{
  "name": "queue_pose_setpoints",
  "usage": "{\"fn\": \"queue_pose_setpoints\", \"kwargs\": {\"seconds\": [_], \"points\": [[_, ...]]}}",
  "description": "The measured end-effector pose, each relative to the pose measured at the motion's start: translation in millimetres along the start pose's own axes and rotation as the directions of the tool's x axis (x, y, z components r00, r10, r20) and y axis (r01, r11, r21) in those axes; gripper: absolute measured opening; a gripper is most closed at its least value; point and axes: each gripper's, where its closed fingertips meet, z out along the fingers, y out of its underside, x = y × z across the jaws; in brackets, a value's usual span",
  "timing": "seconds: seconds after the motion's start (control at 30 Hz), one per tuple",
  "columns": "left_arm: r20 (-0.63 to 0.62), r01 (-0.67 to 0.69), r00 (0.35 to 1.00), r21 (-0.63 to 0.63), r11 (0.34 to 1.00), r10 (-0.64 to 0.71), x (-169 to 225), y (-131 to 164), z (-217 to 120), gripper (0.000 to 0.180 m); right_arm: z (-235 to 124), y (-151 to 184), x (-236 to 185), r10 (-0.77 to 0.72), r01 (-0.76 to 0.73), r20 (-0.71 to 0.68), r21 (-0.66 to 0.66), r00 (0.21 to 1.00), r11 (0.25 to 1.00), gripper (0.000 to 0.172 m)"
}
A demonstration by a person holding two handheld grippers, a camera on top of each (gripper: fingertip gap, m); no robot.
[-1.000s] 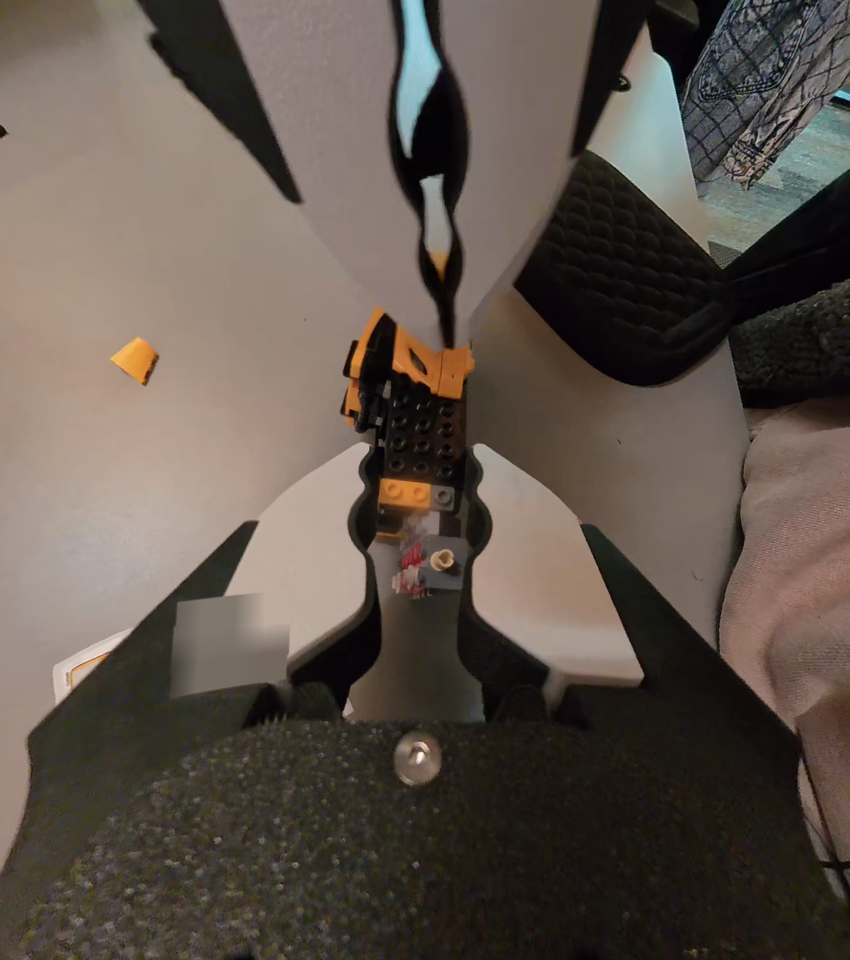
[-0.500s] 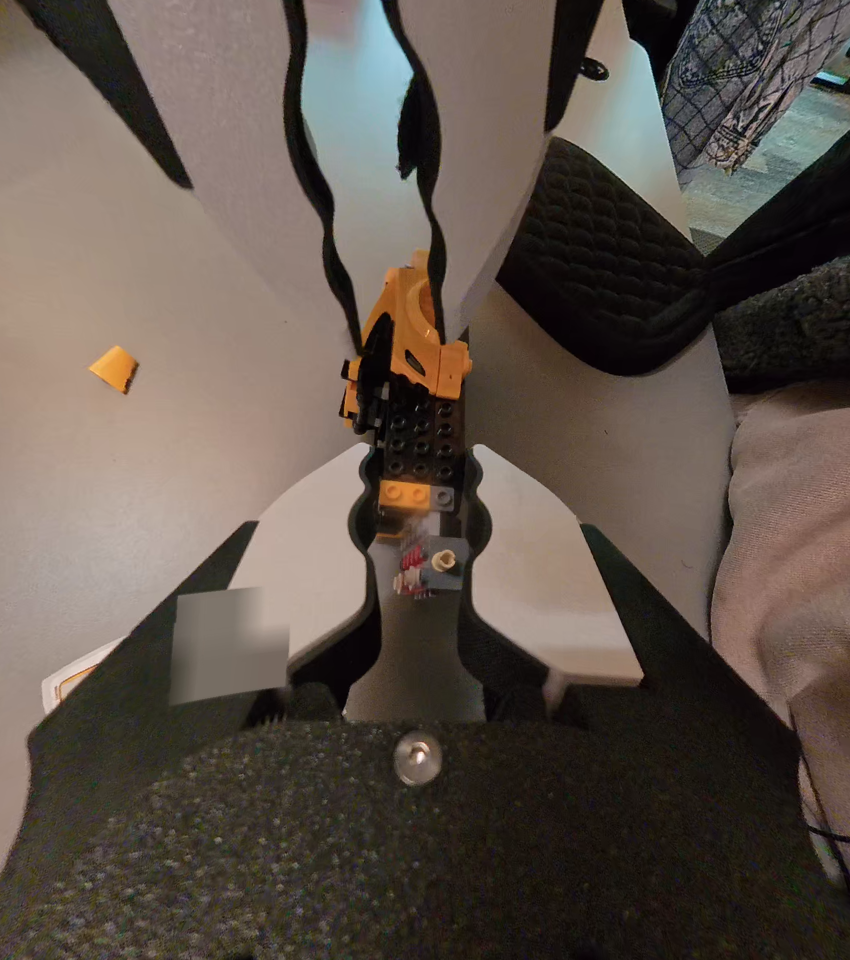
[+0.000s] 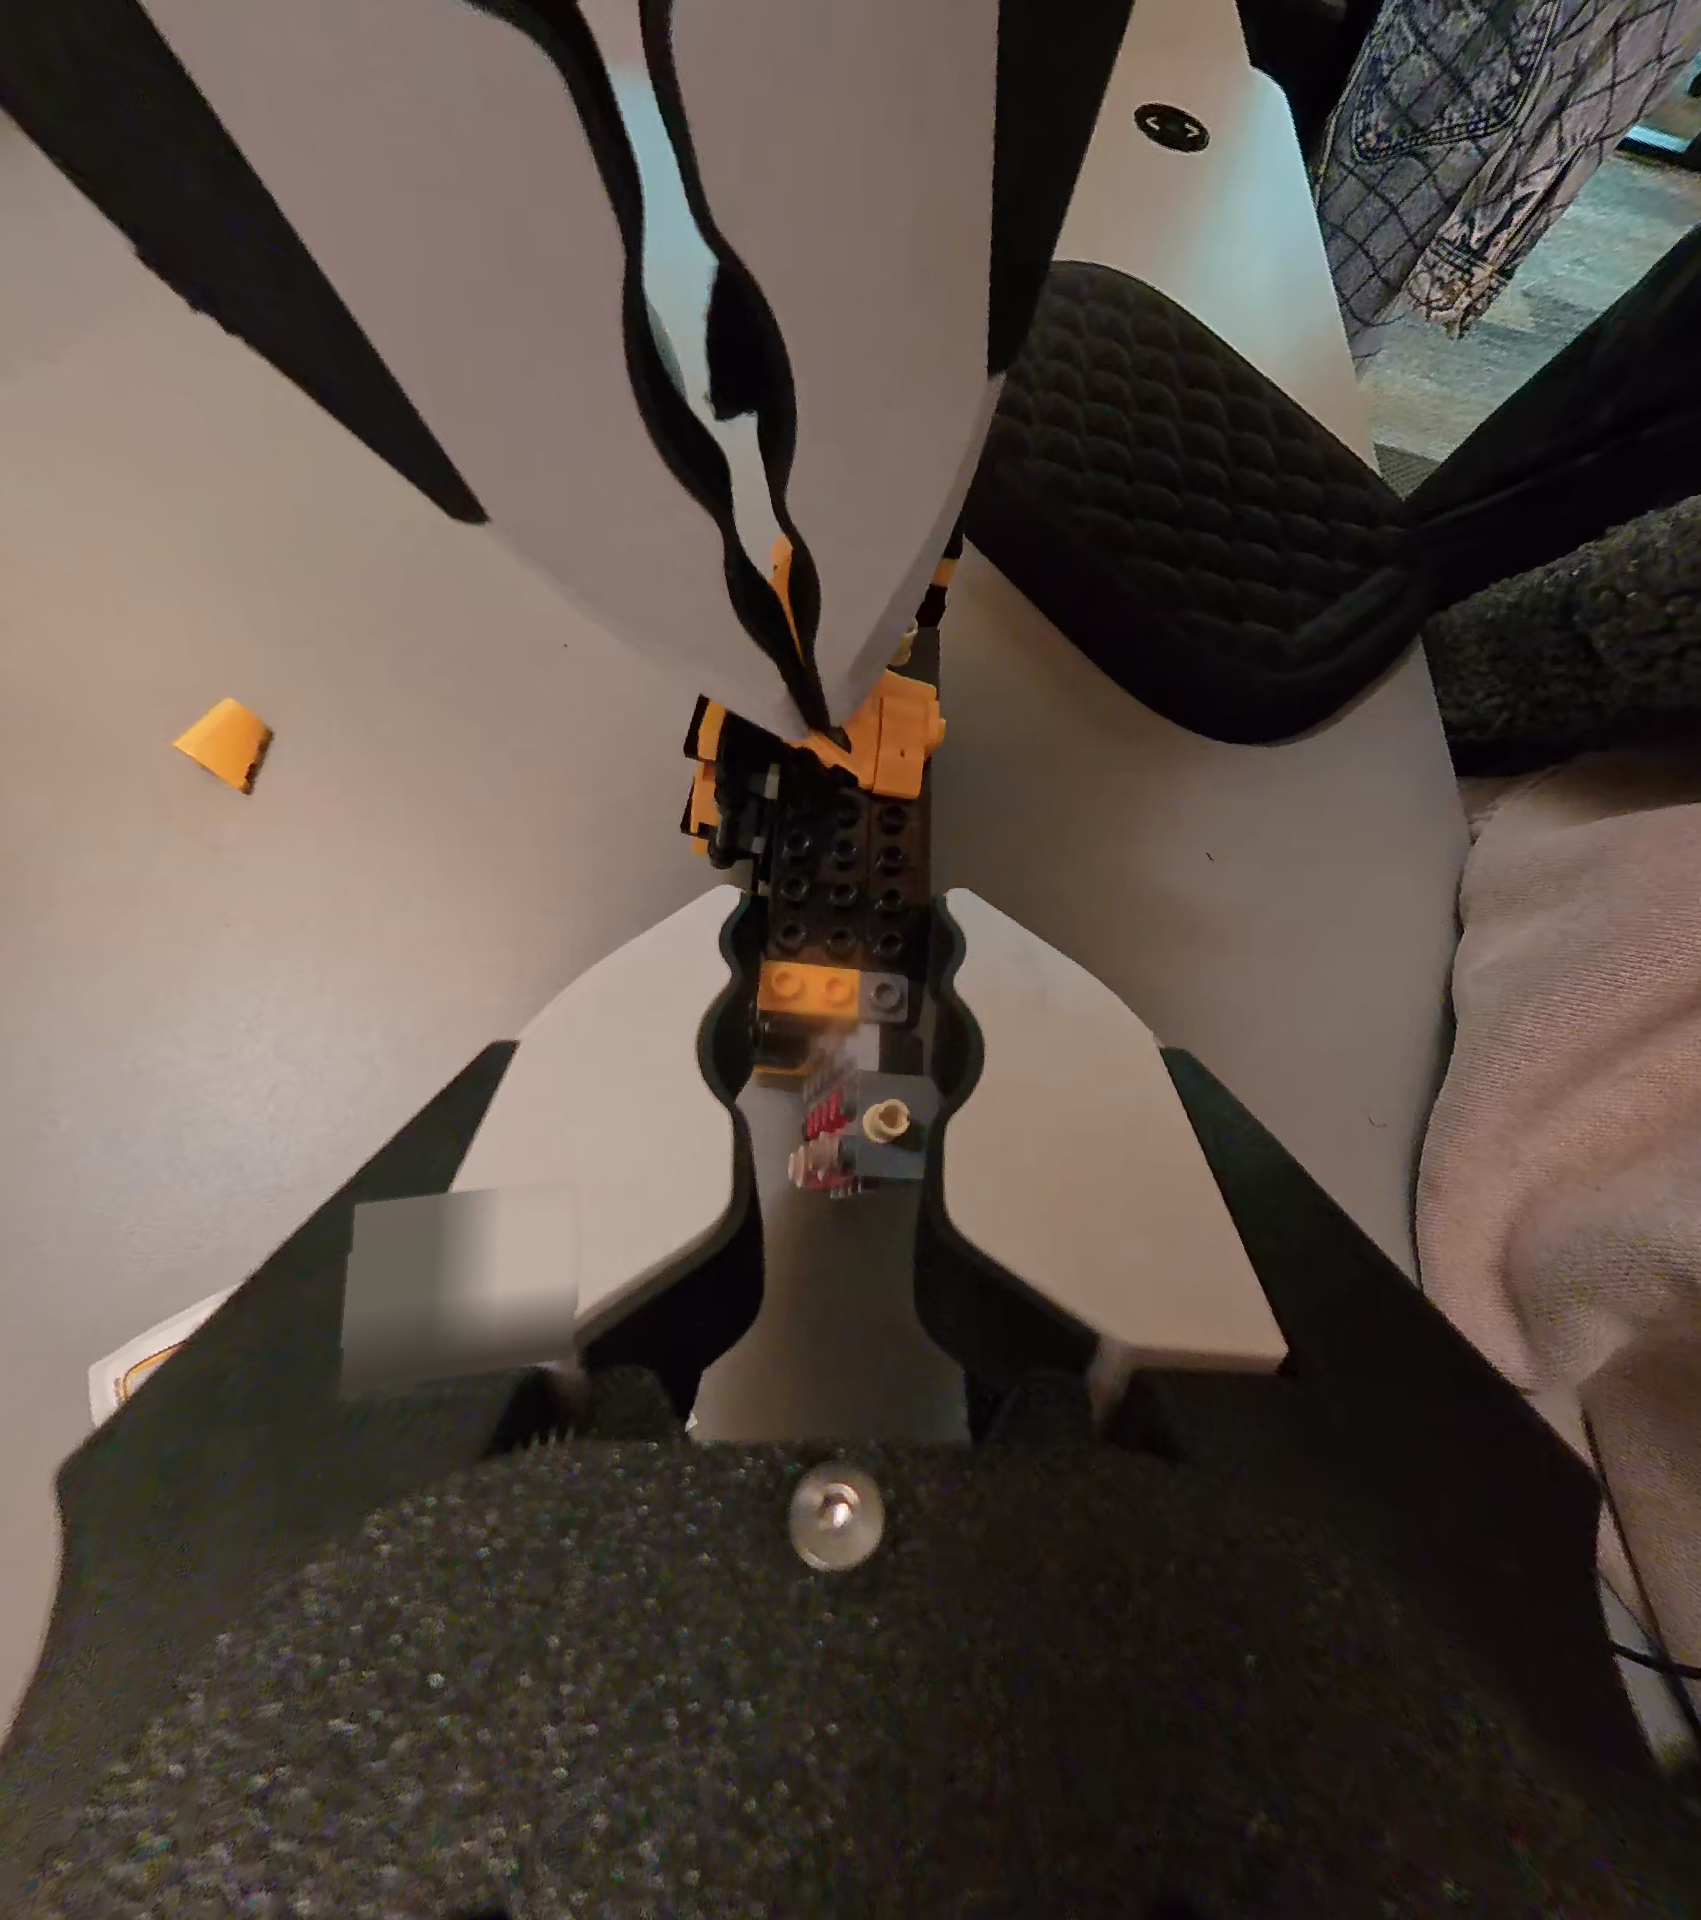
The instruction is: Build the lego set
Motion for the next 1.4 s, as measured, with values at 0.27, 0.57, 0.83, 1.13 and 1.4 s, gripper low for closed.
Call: {"fn": "queue_pose_setpoints", "kwargs": {"seconds": [0.27, 0.57, 0.83, 1.13, 1.4], "points": [[0.001, 0.002, 1.0, -0.003, 1.0, -0.002, 0, 0, 0, 0.031, -1, 0, -1, 0.031, -0.031, -0.012, 0.017, 0.999, 0.999, 0.0], [0.005, 0.0, 1.0, -0.013, 1.0, 0.0, 1, 1, 0, 0.031, -2, 1, -6, 0.061, -0.059, -0.038, 0.052, 0.997, 0.997, 0.0], [0.01, -0.001, 1.0, -0.021, 1.0, 0.001, 1, 2, 1, 0.031, -2, 0, -8, 0.071, -0.067, -0.061, 0.07, 0.996, 0.995, 0.0], [0.001, -0.013, 1.0, -0.029, 1.0, 0.013, 4, 2, 1, 0.031, -2, -1, -16, 0.078, -0.07, -0.079, 0.098, 0.994, 0.993, 0.0], [0.001, -0.028, 1.0, -0.033, 0.999, 0.028, 6, 2, 2, 0.03, -4, -1, -22, 0.072, -0.066, -0.064, 0.103, 0.995, 0.993, 0.0]]}}
